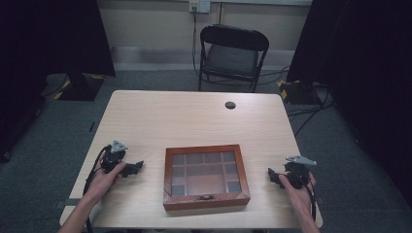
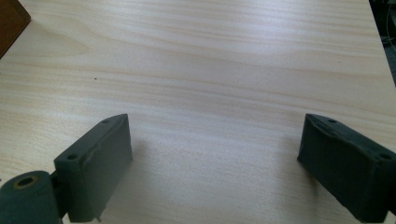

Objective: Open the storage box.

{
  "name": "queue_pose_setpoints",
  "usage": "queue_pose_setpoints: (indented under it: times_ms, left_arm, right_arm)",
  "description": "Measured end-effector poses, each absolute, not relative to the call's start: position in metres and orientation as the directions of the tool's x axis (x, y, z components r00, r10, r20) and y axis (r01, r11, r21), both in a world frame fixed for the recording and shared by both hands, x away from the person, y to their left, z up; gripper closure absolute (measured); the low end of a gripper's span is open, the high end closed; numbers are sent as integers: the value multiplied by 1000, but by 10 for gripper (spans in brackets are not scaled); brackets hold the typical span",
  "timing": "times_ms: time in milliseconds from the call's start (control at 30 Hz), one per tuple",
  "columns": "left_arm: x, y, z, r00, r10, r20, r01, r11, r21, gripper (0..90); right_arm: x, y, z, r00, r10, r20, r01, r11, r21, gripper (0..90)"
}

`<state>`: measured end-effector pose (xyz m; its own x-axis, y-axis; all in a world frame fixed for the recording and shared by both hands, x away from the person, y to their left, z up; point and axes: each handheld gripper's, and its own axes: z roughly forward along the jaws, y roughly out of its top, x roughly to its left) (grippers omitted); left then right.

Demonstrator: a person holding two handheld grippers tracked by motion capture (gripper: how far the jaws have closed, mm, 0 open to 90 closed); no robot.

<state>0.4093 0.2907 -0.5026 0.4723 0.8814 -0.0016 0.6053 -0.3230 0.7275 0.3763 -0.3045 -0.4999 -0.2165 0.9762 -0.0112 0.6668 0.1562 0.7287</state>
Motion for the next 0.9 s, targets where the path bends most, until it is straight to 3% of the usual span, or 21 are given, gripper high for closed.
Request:
queue_pose_setpoints:
  times_ms: [367,567,900]
  left_arm:
    - [409,291,-503,472,881,-2,605,-323,728,63]
    - [409,291,-503,472,882,-2,605,-322,728,63]
    - [409,291,-503,472,882,-2,605,-322,728,63]
  right_arm:
    - [374,-298,-492,-308,951,39,656,182,733,219]
    - [368,-279,-474,-485,865,129,608,228,761,321]
    - [356,-250,-444,-630,754,183,535,250,807,422]
